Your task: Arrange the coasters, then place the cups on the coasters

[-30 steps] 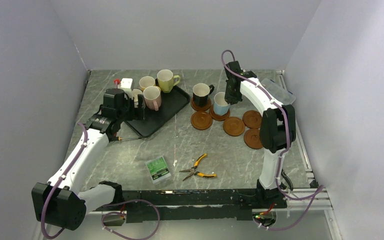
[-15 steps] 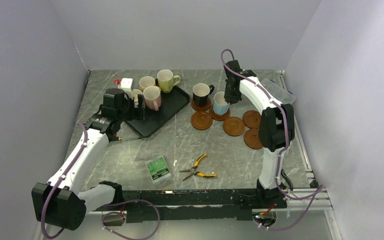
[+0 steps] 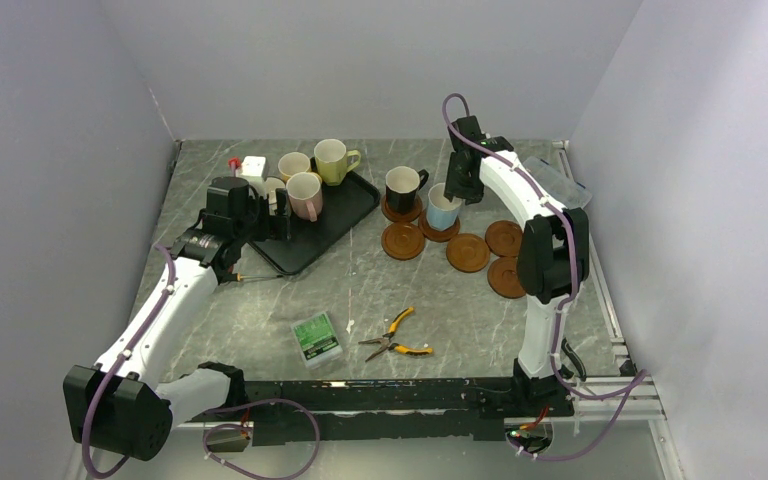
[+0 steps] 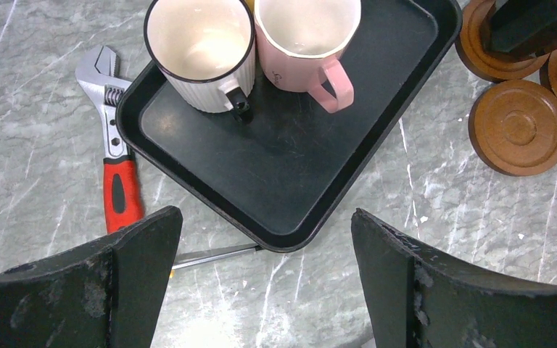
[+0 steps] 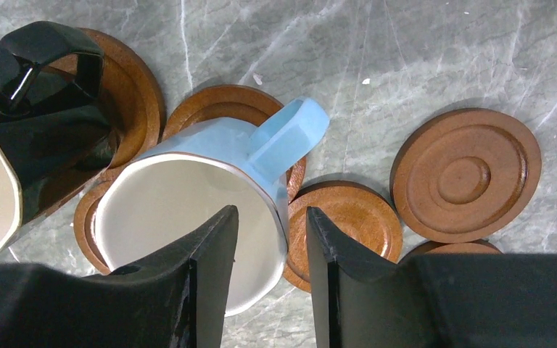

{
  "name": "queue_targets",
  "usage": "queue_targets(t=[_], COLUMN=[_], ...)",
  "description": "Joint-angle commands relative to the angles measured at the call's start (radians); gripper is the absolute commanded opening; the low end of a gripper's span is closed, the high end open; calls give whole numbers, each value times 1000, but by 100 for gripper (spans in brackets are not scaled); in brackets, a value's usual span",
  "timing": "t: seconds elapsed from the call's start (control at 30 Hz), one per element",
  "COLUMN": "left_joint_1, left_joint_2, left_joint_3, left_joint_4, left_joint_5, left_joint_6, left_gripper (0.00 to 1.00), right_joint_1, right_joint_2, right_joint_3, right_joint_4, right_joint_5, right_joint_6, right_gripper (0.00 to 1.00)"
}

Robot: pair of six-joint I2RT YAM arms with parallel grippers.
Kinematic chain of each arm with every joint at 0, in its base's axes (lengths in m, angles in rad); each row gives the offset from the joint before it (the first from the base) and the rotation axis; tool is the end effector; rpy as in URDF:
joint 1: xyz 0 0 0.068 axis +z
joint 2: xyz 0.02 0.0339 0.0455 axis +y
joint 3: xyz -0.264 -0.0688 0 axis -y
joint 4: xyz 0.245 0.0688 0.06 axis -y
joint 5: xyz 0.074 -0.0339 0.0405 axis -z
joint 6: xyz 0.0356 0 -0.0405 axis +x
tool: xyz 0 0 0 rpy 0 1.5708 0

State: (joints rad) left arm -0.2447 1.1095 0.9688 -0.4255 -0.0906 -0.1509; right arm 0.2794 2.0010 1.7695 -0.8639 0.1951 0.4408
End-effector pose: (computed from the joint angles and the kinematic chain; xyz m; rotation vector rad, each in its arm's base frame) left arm 0.2393 -0.0564 0.3162 0.0470 2.1369 -0.1357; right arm 0.4173 0.1126 0.2588 0.2742 2.6163 -0.0163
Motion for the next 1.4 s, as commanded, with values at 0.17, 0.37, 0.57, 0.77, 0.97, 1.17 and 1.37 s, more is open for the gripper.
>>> queue_targets(t=[0.17, 0.37, 0.57, 0.77, 0.97, 1.17, 1.37], left_joint_1=[2, 2, 2, 2, 2, 2, 2], left_joint_2=[-14, -22, -19, -21, -22, -22, -24], left_joint_3=[-4, -7, -4, -5, -8, -8, -10], left_joint_4=[36, 36, 35, 36, 37, 38, 37], left_joint_5=[29, 23, 28, 30, 32, 33, 33], left_joint_6=[5, 5, 5, 7, 7, 7, 8], left_gripper=[92, 92, 92, 92, 92, 92, 92], right_joint_1=[3, 6, 6, 6, 6, 6, 4], right_joint_2=[-44, -49, -68, -81, -104, -107, -91], right_joint_3=[7, -2, -9, -13, -32, -42, -44], right_joint_4=[19, 15, 22, 23, 42, 64, 81], right_joint_5=[-13, -11, -15, -25, -41, -63, -61], right_joint_6=[-5, -16, -53, -98, -183, -234, -242], right_gripper=[37, 22, 9, 0, 0, 0, 0])
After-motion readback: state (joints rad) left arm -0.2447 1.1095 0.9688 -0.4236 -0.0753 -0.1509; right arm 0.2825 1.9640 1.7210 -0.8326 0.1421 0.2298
